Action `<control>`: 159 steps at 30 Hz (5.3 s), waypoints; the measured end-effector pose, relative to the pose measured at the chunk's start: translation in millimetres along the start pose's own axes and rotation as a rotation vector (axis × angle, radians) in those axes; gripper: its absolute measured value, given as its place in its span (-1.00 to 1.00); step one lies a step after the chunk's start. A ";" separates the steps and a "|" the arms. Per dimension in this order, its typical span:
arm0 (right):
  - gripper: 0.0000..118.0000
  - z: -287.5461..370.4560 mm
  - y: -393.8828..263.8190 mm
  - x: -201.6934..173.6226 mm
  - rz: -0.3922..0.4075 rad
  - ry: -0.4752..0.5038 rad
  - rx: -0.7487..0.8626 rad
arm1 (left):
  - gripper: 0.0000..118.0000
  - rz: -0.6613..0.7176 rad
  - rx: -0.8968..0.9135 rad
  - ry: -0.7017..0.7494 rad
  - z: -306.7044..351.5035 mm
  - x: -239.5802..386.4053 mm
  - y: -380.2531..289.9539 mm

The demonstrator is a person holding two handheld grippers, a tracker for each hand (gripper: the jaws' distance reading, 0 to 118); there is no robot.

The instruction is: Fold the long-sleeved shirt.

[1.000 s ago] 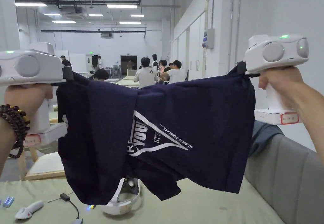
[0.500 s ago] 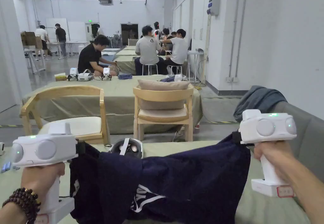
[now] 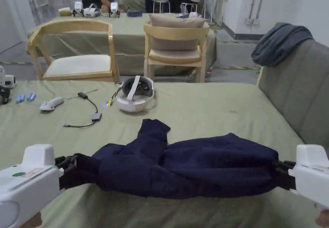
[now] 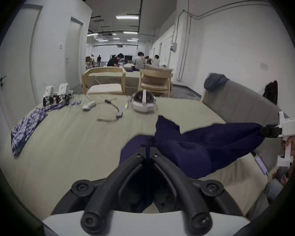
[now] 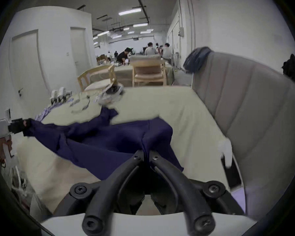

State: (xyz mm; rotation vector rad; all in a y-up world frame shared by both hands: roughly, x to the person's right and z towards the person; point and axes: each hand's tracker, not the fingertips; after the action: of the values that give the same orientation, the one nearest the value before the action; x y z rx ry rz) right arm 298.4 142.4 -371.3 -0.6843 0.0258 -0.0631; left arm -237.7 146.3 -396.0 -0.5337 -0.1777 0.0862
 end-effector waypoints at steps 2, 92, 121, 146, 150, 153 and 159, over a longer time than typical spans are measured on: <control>-0.95 1.4 -50.8 7.5 -0.029 -0.004 -0.096 | -0.92 -0.038 -0.082 0.003 14.0 2.4 -38.7; -0.99 14.1 -121.8 -62.4 0.049 0.147 -0.261 | 0.71 0.206 -0.256 0.096 -112.4 -18.7 21.0; 0.37 -267.1 132.9 -12.2 0.040 0.076 -0.383 | -0.90 0.037 -0.356 0.039 -137.7 6.5 -4.8; -0.95 -245.8 151.8 -28.8 0.104 0.043 -0.316 | -0.90 0.123 -0.275 0.034 -111.2 -6.6 34.1; -0.95 -150.2 218.0 -6.7 0.100 0.090 -0.137 | -0.90 0.124 -0.191 -0.016 -89.8 -6.7 101.3; -0.95 -75.4 272.0 0.0 0.163 0.035 0.020 | -0.90 0.012 -0.028 0.017 -66.2 1.1 160.8; -0.95 39.4 399.6 -1.4 0.193 -0.017 0.264 | -0.90 -0.020 0.218 0.014 -17.9 22.1 322.8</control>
State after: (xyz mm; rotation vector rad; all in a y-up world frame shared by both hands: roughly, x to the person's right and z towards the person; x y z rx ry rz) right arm 318.7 476.2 -593.5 -0.4159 0.0658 0.1232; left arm -224.0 417.0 -573.5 -0.3150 -0.1577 0.0815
